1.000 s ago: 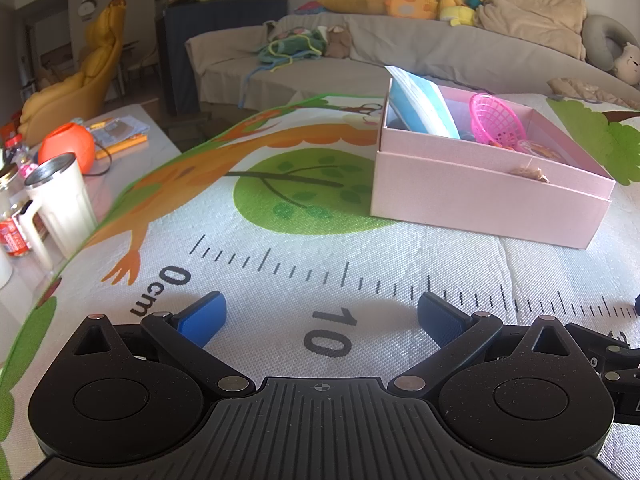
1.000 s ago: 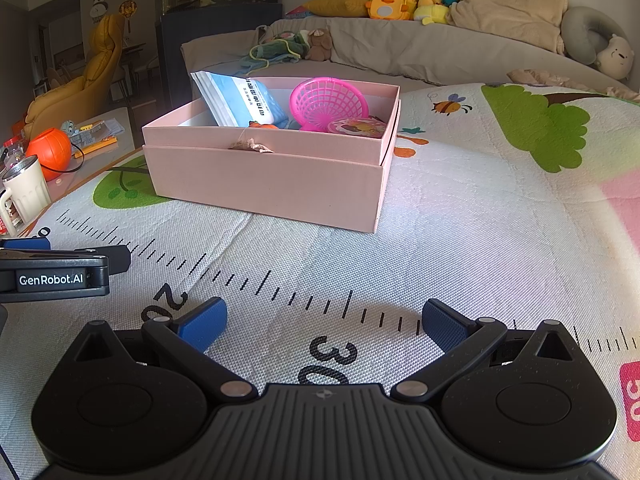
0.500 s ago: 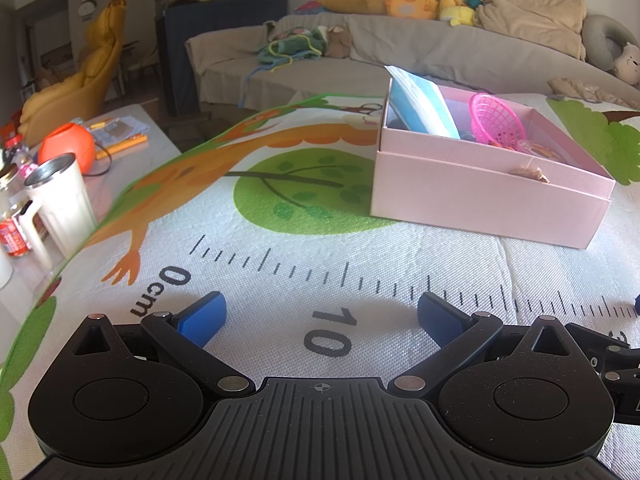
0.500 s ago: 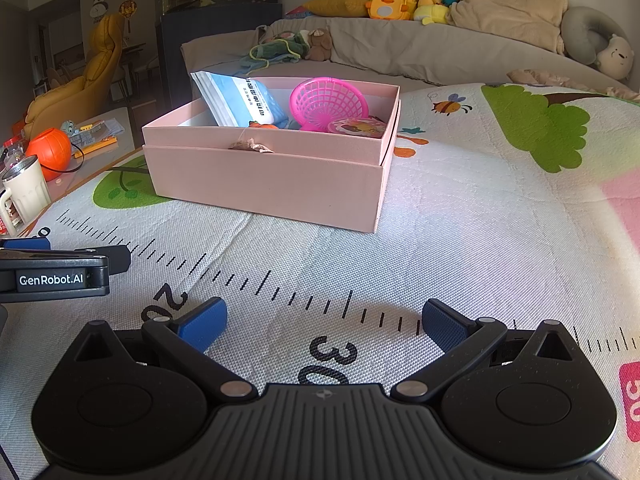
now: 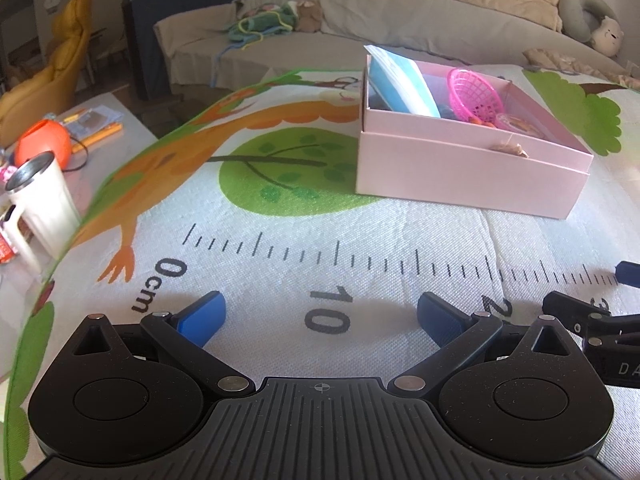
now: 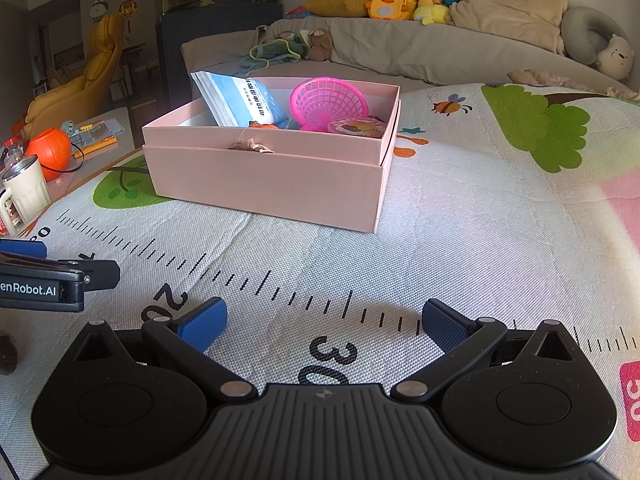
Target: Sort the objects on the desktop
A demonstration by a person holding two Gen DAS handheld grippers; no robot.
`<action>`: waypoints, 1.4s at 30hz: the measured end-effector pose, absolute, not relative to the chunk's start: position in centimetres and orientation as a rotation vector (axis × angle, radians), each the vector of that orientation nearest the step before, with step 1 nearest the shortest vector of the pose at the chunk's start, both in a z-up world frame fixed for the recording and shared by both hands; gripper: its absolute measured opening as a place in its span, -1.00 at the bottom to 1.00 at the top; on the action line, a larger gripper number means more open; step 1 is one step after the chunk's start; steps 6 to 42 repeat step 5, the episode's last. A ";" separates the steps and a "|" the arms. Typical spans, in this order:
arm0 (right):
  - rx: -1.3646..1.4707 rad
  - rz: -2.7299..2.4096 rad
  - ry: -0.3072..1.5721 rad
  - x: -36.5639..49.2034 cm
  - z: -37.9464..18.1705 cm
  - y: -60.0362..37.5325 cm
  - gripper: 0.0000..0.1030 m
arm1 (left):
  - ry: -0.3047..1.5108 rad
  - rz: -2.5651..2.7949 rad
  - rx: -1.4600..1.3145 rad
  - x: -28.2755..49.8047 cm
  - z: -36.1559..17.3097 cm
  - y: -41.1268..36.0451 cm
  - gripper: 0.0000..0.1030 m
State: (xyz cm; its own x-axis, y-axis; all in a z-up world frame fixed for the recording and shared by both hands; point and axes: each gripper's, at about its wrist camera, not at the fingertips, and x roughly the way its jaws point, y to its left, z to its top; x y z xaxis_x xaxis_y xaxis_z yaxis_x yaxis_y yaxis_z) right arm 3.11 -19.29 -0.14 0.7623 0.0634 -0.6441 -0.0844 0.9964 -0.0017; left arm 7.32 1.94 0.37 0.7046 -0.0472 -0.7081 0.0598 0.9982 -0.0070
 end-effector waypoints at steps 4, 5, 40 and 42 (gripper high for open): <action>-0.031 0.081 0.699 3.1 -0.1 -19.3 1.00 | 0.783 -0.076 0.024 6.8 0.3 2.1 1.00; -0.031 0.081 0.699 3.1 -0.1 -19.3 1.00 | 0.784 -0.077 0.024 6.8 0.4 2.2 1.00; -0.031 0.081 0.699 3.1 -0.1 -19.3 1.00 | 0.784 -0.077 0.024 6.8 0.4 2.2 1.00; -0.031 0.081 0.699 3.1 -0.1 -19.3 1.00 | 0.784 -0.077 0.024 6.8 0.4 2.2 1.00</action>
